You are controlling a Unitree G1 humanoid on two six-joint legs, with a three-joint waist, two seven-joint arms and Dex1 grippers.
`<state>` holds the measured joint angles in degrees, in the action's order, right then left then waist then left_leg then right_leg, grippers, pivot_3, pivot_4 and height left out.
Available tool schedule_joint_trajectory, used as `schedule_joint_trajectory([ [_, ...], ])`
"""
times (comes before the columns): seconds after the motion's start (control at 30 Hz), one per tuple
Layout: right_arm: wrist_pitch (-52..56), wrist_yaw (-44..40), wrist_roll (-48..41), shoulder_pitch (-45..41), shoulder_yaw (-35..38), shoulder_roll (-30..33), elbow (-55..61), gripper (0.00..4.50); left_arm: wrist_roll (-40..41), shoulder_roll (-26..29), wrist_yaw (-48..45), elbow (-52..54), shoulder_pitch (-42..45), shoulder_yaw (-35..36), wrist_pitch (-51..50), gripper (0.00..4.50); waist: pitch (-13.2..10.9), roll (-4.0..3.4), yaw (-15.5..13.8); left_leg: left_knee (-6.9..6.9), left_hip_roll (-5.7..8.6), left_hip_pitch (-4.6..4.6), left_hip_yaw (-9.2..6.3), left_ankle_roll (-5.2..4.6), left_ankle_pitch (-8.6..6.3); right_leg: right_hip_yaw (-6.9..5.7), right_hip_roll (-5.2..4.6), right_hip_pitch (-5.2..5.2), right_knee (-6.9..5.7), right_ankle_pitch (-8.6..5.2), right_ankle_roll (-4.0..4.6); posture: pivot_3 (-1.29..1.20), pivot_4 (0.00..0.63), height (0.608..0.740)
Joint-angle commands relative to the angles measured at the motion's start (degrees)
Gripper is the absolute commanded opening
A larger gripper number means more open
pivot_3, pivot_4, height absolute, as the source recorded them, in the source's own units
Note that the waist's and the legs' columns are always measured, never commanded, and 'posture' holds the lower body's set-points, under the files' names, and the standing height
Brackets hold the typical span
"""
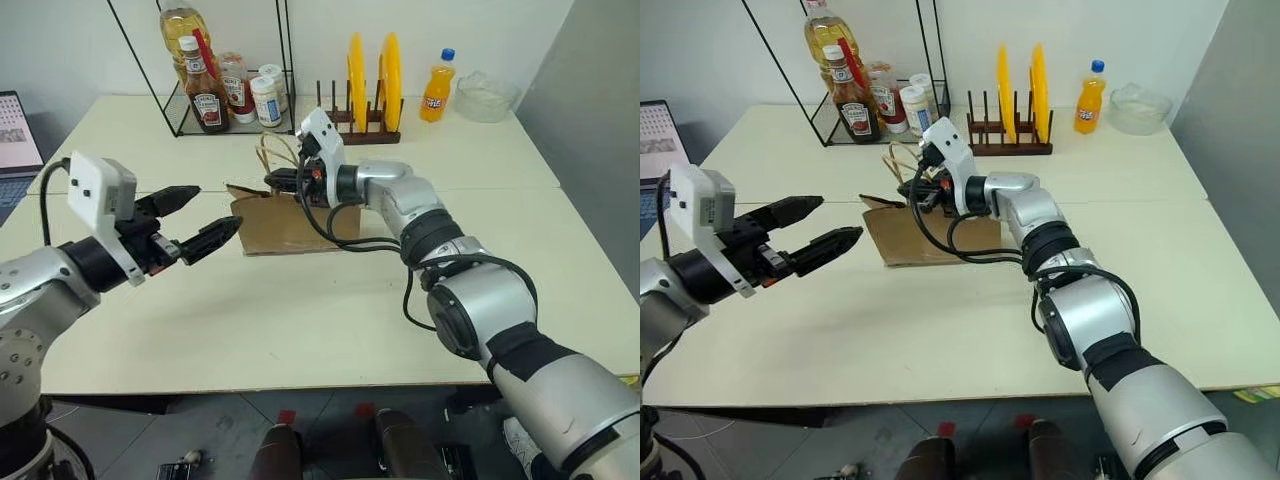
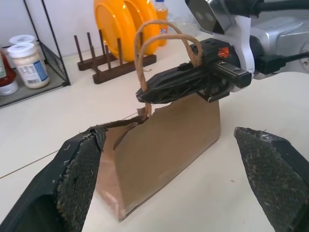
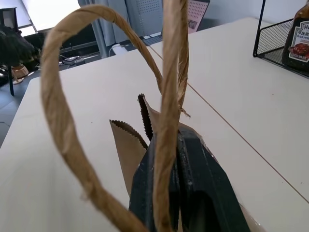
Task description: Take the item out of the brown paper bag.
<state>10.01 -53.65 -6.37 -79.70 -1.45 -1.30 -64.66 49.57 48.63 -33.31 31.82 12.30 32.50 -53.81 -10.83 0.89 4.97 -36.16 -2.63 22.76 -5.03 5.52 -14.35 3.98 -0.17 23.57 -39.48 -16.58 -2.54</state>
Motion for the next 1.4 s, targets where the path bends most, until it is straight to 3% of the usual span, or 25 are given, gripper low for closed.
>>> schedule_joint_trajectory([
  [0.03, -2.4, -0.3, 0.5, -0.7, 0.0, -0.4, 0.2, 0.66, 0.3, 1.6, -0.7, 0.4, -0.6, 1.8, 1.4, 4.5, 0.0, 0.0, 0.0, 0.0, 0.0, 0.0, 0.0, 0.0, 0.0, 0.0, 0.0, 0.0, 0.0, 0.0, 0.0, 0.0, 0.15, 0.74],
  [0.37, -2.0, -3.2, 2.4, 3.2, -2.4, 5.2, 7.3, 4.35, -4.1, 4.8, -5.0, -7.5, 1.5, -1.5, 7.0, 4.5, 0.0, 0.01, -0.1, 0.0, 0.01, -0.02, 0.01, 0.0, 0.0, 0.0, 0.0, -0.01, -0.01, 0.0, 0.0, 0.0, 0.15, 0.74],
  [0.4, -1.5, -2.9, 2.5, 3.9, -2.4, 5.9, 8.7, 4.47, -4.6, 5.0, -5.5, -8.6, 2.1, -2.0, 7.7, 4.5, 0.0, 0.01, -0.1, 0.0, 0.01, -0.02, 0.0, 0.0, 0.0, -0.01, 0.0, -0.01, -0.01, 0.0, 0.01, 0.0, 0.15, 0.74],
  [0.53, 1.3, -0.8, 2.5, 7.2, -2.4, 7.9, 15.8, 4.47, -7.1, 5.5, -7.6, -12.8, 3.7, -4.0, 10.7, 4.5, 0.0, 0.02, -0.1, 0.01, 0.0, -0.03, 0.01, 0.0, 0.0, 0.0, 0.0, 0.0, -0.04, 0.0, 0.01, 0.0, 0.15, 0.74],
  [0.73, 12.9, 1.3, 1.2, 18.7, -2.9, 12.3, 40.7, 4.47, -15.2, 5.7, -9.4, -26.0, 13.4, -10.4, 19.0, 4.5, 0.0, 0.02, -0.3, 0.0, 0.0, -0.02, -0.02, 0.01, 0.0, -0.03, 0.0, 0.0, -0.07, 0.0, 0.01, 0.0, 0.15, 0.74],
  [0.87, 20.2, 7.1, 0.3, 29.3, -1.1, 14.5, 58.4, 4.47, -24.0, 3.8, -10.1, -39.2, 24.1, -18.4, 27.5, 4.5, 0.0, 0.06, -1.1, -0.04, 0.04, 0.03, -0.11, 0.01, 0.01, -0.1, 0.0, -0.02, -0.05, 0.0, 0.01, 0.0, 0.15, 0.74],
  [1.0, 24.3, 12.8, -3.2, 45.5, 1.7, 14.2, 77.9, 4.47, -34.1, -0.9, -13.1, -60.0, 39.1, -27.7, 39.0, 4.5, 0.1, 0.12, -2.2, -0.09, 0.05, 0.05, -0.17, 0.01, 0.01, -0.17, 0.0, -0.04, -0.07, -0.01, 0.01, 0.0, 0.15, 0.74],
  [1.1, 27.6, 16.7, -4.8, 52.5, 1.4, 13.4, 88.4, 4.47, -40.2, -4.5, -13.3, -75.2, 48.4, -31.4, 48.9, 4.5, 0.1, 0.12, -2.2, -0.18, 0.1, 0.14, -0.17, 0.01, 0.01, -0.15, -0.01, -0.03, -0.04, -0.01, 0.01, 0.0, 0.15, 0.74],
  [1.3, 32.7, 23.2, -6.0, 59.4, -0.2, 12.8, 98.9, 4.47, -50.1, -10.4, -10.5, -96.7, 60.2, -36.6, 59.9, 4.5, 0.1, 0.12, -1.2, -0.23, 0.08, 0.11, -0.21, -0.01, 0.0, -0.15, 0.04, -0.04, -0.07, -0.01, 0.0, 0.0, 0.15, 0.74],
  [1.4, 33.5, 25.4, -6.4, 59.9, 0.0, 12.7, 99.8, 4.47, -52.8, -11.9, -16.0, -100.5, 61.4, -38.8, 62.4, 4.5, 0.1, 0.12, -0.9, -0.23, 0.09, 0.09, -0.2, -0.01, 0.0, -0.13, 0.04, -0.04, -0.1, -0.01, 0.0, 0.0, 0.15, 0.74],
])
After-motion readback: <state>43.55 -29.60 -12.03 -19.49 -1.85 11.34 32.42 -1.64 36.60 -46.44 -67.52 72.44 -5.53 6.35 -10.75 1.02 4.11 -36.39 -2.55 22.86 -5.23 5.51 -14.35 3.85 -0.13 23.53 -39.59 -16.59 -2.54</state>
